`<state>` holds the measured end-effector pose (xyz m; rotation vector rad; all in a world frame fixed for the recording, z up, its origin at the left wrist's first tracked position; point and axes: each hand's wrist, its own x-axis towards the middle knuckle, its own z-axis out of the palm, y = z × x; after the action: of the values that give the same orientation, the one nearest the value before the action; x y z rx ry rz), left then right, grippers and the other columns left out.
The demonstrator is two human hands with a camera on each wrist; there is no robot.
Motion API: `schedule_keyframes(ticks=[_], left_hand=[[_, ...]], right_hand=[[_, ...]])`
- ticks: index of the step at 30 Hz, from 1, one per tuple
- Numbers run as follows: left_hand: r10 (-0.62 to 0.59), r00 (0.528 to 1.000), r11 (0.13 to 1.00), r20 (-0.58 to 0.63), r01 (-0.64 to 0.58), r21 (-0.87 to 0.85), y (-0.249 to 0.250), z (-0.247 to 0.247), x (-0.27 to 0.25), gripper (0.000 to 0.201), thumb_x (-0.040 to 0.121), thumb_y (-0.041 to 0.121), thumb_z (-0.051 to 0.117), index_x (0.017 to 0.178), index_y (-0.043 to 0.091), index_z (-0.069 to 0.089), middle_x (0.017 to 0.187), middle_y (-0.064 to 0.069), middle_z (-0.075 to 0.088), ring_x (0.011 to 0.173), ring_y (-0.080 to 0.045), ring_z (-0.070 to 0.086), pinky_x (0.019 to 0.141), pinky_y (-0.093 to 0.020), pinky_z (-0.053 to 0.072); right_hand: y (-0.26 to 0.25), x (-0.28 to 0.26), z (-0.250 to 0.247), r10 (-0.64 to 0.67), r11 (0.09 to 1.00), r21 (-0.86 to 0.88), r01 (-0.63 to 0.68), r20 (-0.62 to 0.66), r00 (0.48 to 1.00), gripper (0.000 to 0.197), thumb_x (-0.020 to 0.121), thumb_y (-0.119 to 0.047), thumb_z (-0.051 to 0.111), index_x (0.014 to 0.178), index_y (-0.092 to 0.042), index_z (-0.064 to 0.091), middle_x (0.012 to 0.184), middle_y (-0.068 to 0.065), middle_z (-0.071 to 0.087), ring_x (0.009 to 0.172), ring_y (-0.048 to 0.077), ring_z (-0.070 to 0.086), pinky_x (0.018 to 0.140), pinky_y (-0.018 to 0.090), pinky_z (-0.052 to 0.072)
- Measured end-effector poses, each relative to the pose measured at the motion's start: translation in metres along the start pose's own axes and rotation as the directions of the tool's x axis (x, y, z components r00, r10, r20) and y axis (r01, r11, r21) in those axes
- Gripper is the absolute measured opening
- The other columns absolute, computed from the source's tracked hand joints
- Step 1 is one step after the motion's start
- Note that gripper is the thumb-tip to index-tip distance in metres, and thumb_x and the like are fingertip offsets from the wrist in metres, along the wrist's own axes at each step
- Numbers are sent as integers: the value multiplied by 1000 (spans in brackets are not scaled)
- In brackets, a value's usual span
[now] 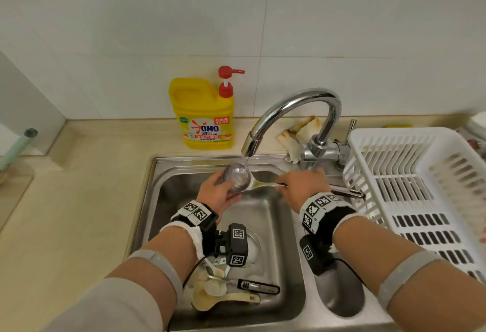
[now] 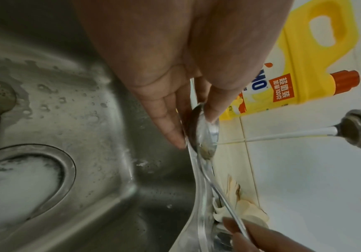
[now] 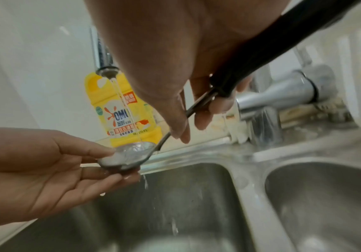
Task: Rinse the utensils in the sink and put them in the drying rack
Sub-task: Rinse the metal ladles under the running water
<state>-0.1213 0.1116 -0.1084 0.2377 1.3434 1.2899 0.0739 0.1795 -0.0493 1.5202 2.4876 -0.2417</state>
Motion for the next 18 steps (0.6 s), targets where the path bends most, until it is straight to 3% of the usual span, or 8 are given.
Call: schedule_keyframes(ticks=[4, 6, 9, 13, 15, 18], left_hand=[[-27, 998, 999, 51, 26, 33, -1, 2, -8, 45, 99, -4, 50, 140, 13, 52, 124, -16, 67, 102, -27, 69, 77, -33, 57], [-34, 997, 998, 72, 30, 52, 0, 2, -11, 44, 98, -5, 52, 139, 12, 53, 117, -15, 69, 103, -27, 69, 83, -34, 56], [-55, 994, 997, 92, 49, 68, 1, 0, -13, 48, 97, -7, 52, 140, 13, 50, 109, -14, 70, 95, -25, 70, 80, -33, 57], [-92, 991, 993, 93, 85, 78, 4, -6, -13, 52, 100, -9, 42, 148, 12, 40, 110, -18, 66, 102, -33, 65, 85, -38, 55], [-107, 988, 990, 111, 96, 104, 6, -6, -14, 51, 100, -8, 44, 147, 11, 42, 115, -19, 65, 108, -34, 63, 90, -39, 53], [-119, 986, 982, 116, 100, 158, 7, -4, -12, 44, 98, -4, 53, 139, 13, 48, 122, -20, 66, 105, -31, 68, 81, -34, 56]], right_hand=[[-3, -3, -20, 20, 974, -223, -34, -66, 998, 19, 90, -23, 50, 92, -30, 68, 88, -6, 60, 86, 20, 59, 93, 43, 31], [-8, -5, -29, -5, 963, -267, -12, -62, 998, 20, 87, -18, 51, 98, -25, 66, 93, -3, 60, 92, 22, 59, 95, 43, 35], [-17, -8, -36, -31, 964, -266, 12, -66, 997, 26, 86, -15, 53, 110, -21, 61, 106, 1, 61, 104, 25, 58, 95, 42, 43], [-24, -13, -34, 19, 979, -201, -33, -68, 998, 29, 88, -11, 53, 116, -17, 58, 111, 4, 59, 99, 28, 63, 71, 37, 45], [-23, -15, -32, 46, 983, -176, -52, -39, 998, 29, 89, -8, 51, 116, -17, 58, 111, 5, 59, 97, 28, 64, 72, 39, 48], [-19, -17, -33, 43, 978, -205, -47, -23, 999, 29, 90, -9, 50, 115, -19, 61, 109, 3, 60, 98, 26, 64, 79, 39, 47]])
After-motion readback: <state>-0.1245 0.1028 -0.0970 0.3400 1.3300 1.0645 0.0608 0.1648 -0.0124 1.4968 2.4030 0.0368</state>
